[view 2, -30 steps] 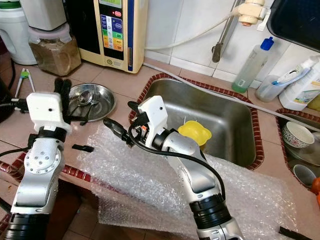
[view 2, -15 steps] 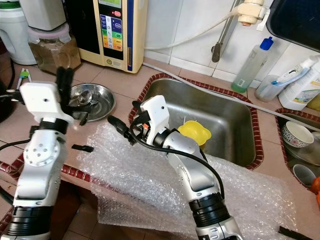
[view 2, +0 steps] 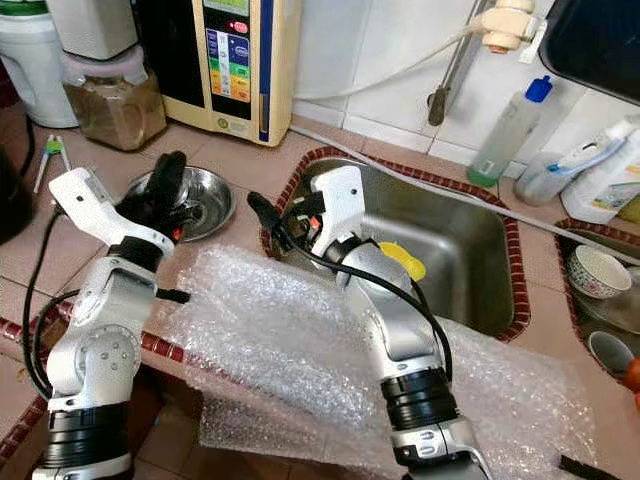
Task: Kitchen organization
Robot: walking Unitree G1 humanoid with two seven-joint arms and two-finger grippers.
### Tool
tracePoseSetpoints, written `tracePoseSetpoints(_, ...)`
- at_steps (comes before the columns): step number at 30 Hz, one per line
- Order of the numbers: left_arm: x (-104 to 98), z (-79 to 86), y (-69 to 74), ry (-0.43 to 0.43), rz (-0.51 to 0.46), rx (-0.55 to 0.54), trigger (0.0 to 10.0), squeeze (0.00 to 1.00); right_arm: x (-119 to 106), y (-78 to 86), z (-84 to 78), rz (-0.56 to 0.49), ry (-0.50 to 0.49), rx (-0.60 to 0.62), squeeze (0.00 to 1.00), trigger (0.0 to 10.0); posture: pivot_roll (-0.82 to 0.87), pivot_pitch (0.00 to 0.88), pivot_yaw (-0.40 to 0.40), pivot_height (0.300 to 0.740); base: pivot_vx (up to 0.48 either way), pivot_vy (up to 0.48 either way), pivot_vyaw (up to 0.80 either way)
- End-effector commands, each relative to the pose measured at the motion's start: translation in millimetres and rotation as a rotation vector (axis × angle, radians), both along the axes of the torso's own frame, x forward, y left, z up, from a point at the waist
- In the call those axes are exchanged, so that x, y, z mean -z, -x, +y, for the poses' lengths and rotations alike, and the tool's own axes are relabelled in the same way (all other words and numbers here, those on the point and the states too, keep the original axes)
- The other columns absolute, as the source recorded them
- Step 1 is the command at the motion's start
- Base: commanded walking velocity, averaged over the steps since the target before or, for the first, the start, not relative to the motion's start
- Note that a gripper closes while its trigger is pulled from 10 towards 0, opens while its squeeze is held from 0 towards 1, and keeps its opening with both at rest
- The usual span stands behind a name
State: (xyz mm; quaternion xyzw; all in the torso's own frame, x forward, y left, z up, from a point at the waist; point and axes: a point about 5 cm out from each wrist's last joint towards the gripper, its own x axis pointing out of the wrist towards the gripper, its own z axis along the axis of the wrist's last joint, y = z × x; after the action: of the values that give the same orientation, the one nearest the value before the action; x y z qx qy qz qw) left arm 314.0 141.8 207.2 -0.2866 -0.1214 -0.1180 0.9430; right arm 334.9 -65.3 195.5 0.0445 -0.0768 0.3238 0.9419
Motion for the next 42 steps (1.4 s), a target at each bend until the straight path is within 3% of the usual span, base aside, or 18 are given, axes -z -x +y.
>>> tracePoseSetpoints(1, -6.3, -1.6, 1.7, -0.041, -0.030, 0.003, 0.0, 0.00, 2.0, -1.8, -5.4, 0.002, 0.002, 0.029, 0.00, 10.0, 0.12, 0.086, -0.120, 0.740, 0.000, 0.000, 0.00)
tracePoseSetpoints(2, -6.3, -0.7, 1.6, -0.049, -0.029, -0.005, 0.0, 0.00, 2.2, -1.8, -5.3, 0.001, 0.002, 0.030, 0.00, 10.0, 0.12, 0.086, -0.120, 0.740, 0.000, 0.000, 0.00)
tracePoseSetpoints(3, -6.4, 5.1, 0.9, -0.132, -0.031, -0.062, 10.0, 0.00, 2.6, -2.3, -4.8, 0.000, 0.003, 0.032, 0.00, 10.0, 0.12, 0.086, -0.120, 0.740, 0.000, 0.000, 0.00)
tracePoseSetpoints(4, -6.4, 5.1, 0.9, -0.132, -0.031, -0.062, 10.0, 0.00, 2.6, -2.3, -4.8, 0.000, 0.003, 0.032, 0.00, 10.0, 0.12, 0.086, -0.120, 0.740, 0.000, 0.000, 0.00)
tracePoseSetpoints(5, -7.8, 11.6, 1.0, -0.218, -0.051, -0.130, 10.0, 0.00, 2.6, -2.4, -4.8, -0.001, 0.004, 0.033, 0.00, 10.0, 0.12, 0.087, -0.121, 0.740, 0.000, 0.000, 0.00)
tracePoseSetpoints(6, -9.3, 15.8, 1.9, -0.270, -0.068, -0.170, 10.0, 1.00, 2.7, -2.5, -4.9, -0.001, 0.004, 0.034, 0.00, 10.0, 0.12, 0.087, -0.121, 0.740, 0.000, 0.000, 0.00)
tracePoseSetpoints(8, -10.3, 18.3, 2.5, -0.302, -0.079, -0.193, 10.0, 1.00, 2.7, -2.5, -4.9, -0.001, 0.004, 0.035, 0.00, 10.0, 0.12, 0.087, -0.121, 0.740, 0.000, 0.000, 0.00)
tracePoseSetpoints(9, -12.1, 23.9, 6.6, -0.406, -0.113, -0.255, 10.0, 1.00, 4.1, -2.8, -5.1, 0.002, 0.009, 0.038, 0.00, 10.0, 0.12, 0.087, -0.121, 0.740, 0.000, 0.000, 0.00)
tracePoseSetpoints(11, -9.3, 27.3, 10.1, -0.462, -0.115, -0.294, 10.0, 1.00, 4.9, -2.6, -4.9, 0.002, 0.012, 0.037, 0.00, 10.0, 0.12, 0.087, -0.120, 0.740, 0.000, 0.000, 0.00)
tracePoseSetpoints(20, 23.4, 37.0, 24.2, -0.555, -0.021, -0.352, 10.0, 1.00, 6.9, 10.3, 5.4, -0.016, 0.040, -0.097, 0.00, 10.0, 0.12, 0.086, -0.118, 0.740, 0.000, 0.000, 0.00)
tracePoseSetpoints(28, 39.5, 51.8, 27.1, -0.568, 0.079, -0.440, 10.0, 1.00, 8.7, 11.2, 7.8, -0.017, 0.051, -0.111, 0.00, 10.0, 0.12, 0.083, -0.118, 0.740, 0.000, 0.000, 0.00)
tracePoseSetpoints(42, 51.5, 46.0, 30.0, -0.522, 0.126, -0.411, 10.0, 1.00, 12.2, 14.8, 11.5, -0.020, 0.077, -0.125, 0.00, 10.0, 0.12, 0.085, -0.119, 0.740, 0.000, 0.000, 0.00)
